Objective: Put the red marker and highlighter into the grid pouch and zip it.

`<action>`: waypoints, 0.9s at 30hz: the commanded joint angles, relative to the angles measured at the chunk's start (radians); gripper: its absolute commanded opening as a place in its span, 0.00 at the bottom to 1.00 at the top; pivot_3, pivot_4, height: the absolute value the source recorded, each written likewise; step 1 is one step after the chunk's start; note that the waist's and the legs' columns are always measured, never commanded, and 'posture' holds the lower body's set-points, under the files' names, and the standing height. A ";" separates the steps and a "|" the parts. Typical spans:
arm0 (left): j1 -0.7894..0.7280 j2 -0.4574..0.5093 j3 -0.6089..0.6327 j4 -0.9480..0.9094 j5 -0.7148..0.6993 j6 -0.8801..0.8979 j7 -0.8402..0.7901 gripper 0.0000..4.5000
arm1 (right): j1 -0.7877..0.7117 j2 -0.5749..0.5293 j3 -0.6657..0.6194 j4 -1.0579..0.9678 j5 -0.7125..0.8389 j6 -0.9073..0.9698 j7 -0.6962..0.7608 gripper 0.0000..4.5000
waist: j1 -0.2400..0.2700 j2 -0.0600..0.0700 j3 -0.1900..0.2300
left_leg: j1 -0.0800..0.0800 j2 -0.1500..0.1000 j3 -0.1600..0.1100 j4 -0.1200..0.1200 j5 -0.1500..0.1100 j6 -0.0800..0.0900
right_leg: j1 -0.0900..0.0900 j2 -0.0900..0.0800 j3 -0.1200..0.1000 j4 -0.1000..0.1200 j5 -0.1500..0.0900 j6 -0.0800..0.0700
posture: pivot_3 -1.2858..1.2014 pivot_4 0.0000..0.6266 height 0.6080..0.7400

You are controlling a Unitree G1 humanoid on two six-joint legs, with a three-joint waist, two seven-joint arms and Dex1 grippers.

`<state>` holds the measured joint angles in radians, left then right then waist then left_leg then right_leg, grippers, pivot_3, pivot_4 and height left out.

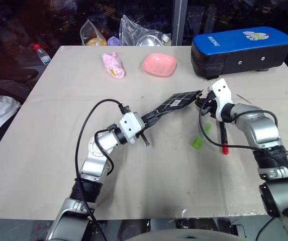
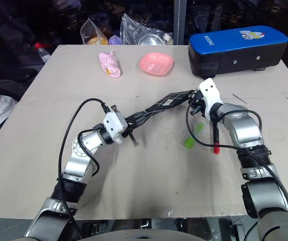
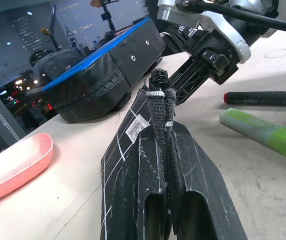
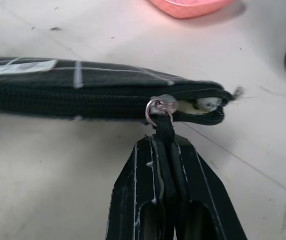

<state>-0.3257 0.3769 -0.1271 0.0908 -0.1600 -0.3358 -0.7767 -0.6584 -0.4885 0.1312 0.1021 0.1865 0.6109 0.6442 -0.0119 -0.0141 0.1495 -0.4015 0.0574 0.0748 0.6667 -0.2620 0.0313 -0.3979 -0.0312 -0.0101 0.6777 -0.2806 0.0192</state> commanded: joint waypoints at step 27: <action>-0.052 -0.031 0.053 0.034 0.167 -0.086 0.232 0.00 | 0.029 -0.144 0.081 -0.264 -0.079 -0.012 0.160 0.01 | 0.004 0.000 0.001 | -0.013 -0.001 -0.001 0.002 0.000 0.000 | -0.012 0.000 -0.002 0.001 0.000 0.000 | 0.52 0.24 0.99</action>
<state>-0.3558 0.3480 -0.0951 0.1336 -0.0167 -0.3881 -0.5888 -0.6224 -0.6245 0.2518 -0.1335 0.1004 0.6056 0.8034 -0.0076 -0.0145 0.1501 -0.4148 0.0569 0.0736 0.6691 -0.2617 0.0312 -0.4100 -0.0312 -0.0116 0.6785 -0.2802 0.0194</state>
